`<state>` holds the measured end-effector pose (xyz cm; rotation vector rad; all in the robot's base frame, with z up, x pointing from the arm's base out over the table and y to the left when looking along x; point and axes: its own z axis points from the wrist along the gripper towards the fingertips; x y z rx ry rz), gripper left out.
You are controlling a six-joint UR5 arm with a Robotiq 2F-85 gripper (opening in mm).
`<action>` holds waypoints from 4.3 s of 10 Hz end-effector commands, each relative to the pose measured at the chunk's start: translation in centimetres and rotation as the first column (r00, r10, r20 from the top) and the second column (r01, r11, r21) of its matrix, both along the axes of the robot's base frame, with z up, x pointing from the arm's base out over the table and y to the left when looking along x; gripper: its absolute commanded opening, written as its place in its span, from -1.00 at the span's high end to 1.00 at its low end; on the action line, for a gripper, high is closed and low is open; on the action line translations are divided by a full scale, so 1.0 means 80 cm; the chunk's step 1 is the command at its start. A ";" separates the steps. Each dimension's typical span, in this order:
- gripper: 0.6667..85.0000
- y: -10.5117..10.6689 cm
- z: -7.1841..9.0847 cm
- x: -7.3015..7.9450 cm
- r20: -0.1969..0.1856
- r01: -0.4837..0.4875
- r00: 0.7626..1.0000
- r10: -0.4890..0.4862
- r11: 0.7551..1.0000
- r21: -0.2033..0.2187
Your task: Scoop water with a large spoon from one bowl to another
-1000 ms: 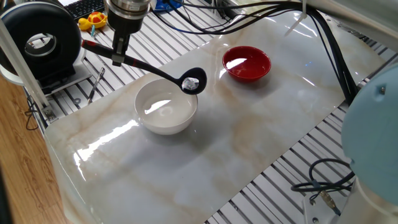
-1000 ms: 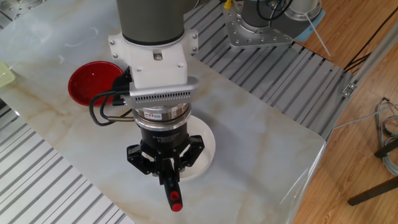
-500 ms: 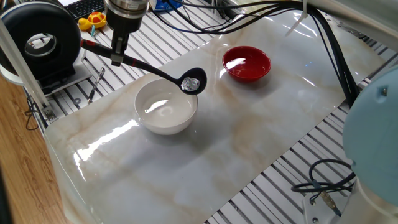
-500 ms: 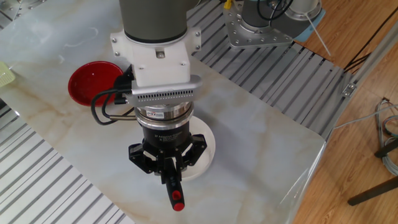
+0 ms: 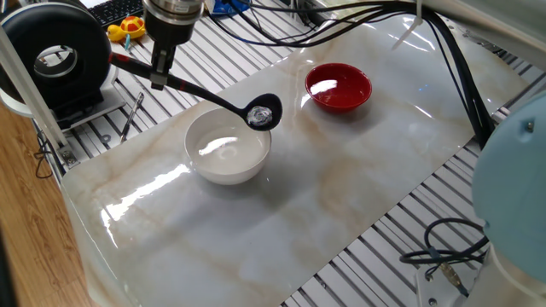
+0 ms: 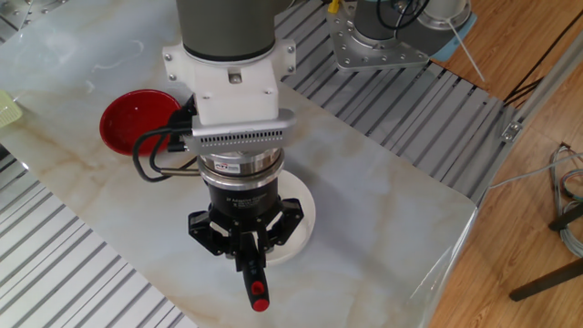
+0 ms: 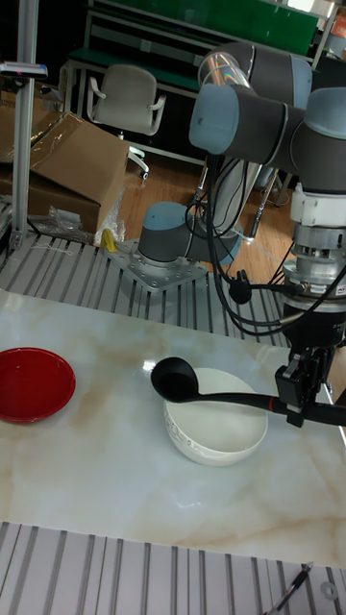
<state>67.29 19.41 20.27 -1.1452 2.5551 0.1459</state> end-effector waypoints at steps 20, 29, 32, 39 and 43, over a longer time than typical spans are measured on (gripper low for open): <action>0.98 -0.035 0.008 0.001 0.027 0.015 1.000 -0.016 0.999 0.036; 0.98 -0.085 0.000 -0.016 0.034 -0.029 0.999 0.028 0.999 0.014; 0.98 -0.082 0.002 -0.010 0.047 -0.001 0.999 0.000 0.999 0.032; 0.98 -0.102 0.005 -0.017 0.032 -0.017 0.999 0.016 1.000 0.023; 0.98 -0.124 0.001 -0.027 0.018 -0.033 0.999 0.033 0.999 -0.010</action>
